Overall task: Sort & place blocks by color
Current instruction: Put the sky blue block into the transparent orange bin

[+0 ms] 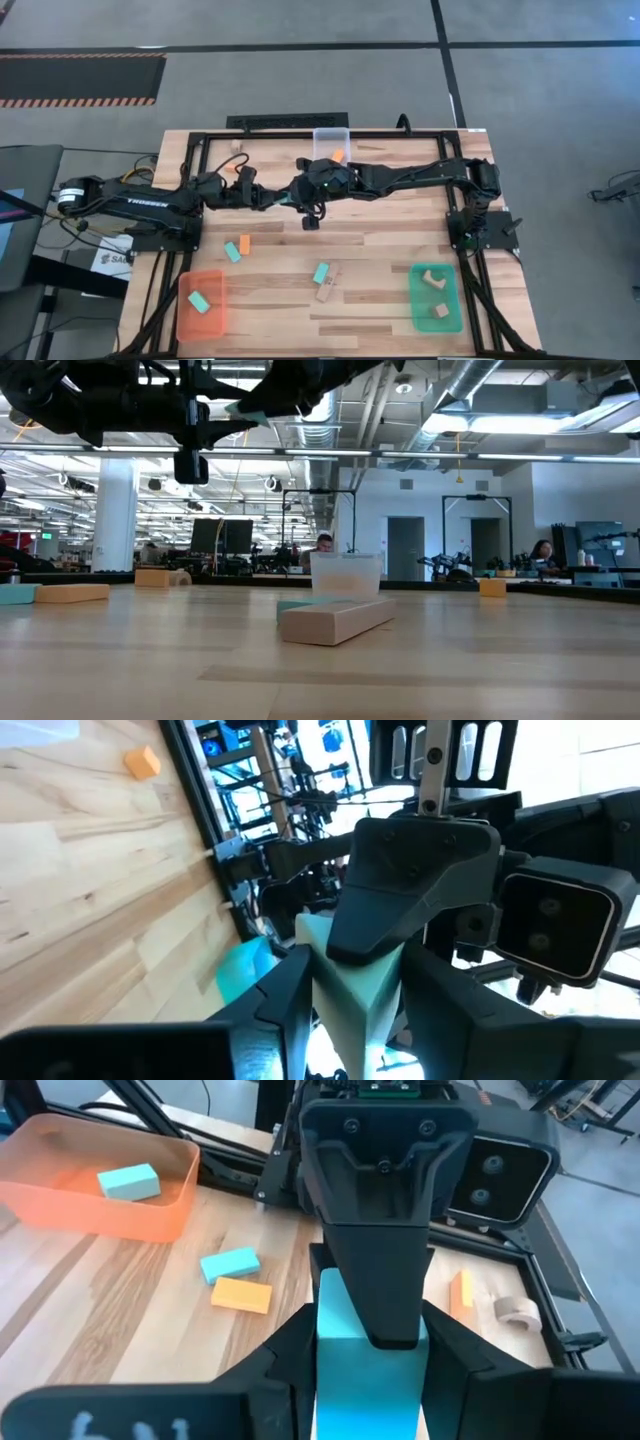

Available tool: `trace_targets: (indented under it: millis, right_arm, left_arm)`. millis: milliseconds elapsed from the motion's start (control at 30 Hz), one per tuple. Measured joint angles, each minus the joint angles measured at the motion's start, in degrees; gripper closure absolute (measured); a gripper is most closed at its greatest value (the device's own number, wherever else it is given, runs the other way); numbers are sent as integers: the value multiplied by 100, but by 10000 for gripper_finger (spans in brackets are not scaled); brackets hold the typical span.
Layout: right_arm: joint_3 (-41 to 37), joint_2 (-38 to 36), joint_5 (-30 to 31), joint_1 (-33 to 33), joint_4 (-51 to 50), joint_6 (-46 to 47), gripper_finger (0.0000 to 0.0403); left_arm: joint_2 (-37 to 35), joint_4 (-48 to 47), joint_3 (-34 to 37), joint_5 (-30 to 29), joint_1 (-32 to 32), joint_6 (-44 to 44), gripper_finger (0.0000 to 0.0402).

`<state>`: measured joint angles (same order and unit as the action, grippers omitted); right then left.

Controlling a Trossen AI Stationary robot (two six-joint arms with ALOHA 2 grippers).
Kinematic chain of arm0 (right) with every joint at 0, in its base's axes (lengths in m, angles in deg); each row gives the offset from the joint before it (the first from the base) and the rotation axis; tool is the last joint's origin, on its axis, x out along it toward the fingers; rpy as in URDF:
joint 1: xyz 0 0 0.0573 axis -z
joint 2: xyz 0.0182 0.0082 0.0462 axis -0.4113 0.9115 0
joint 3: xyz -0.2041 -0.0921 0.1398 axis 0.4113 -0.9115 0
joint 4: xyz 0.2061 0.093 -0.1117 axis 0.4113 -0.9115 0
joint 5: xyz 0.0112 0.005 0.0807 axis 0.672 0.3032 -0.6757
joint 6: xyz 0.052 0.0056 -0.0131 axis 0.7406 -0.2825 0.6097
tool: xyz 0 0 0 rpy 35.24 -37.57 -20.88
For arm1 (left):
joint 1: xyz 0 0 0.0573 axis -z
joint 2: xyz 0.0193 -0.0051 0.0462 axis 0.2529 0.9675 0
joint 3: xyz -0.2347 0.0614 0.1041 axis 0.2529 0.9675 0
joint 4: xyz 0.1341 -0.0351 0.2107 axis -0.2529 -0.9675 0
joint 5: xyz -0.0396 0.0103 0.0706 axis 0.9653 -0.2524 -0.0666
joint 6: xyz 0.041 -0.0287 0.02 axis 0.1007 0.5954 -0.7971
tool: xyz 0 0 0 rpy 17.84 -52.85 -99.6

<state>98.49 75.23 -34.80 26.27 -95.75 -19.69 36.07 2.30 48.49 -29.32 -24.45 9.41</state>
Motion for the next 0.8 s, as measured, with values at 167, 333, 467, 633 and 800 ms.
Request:
trace_targets:
  millis: [167,333,467,633,800]
  right_arm:
    - [0,0,-9,-4,-51,7,228]
    - [0,-34,-11,-10,-116,180,160]
    - [375,-111,-11,-48,-1051,199,122]
    - [1102,-342,-12,-49,-2943,339,108]
    - [1261,-683,-9,-32,-4106,428,107]
  left_arm:
    - [0,-4,-4,17,4,-27,297]
    - [-5,0,-9,61,2,-82,301]
    - [-6,-3,-9,186,-9,-170,302]
    - [-71,-205,-94,1051,-113,-173,303]
    - [-310,-2742,-924,1914,229,-824,303]
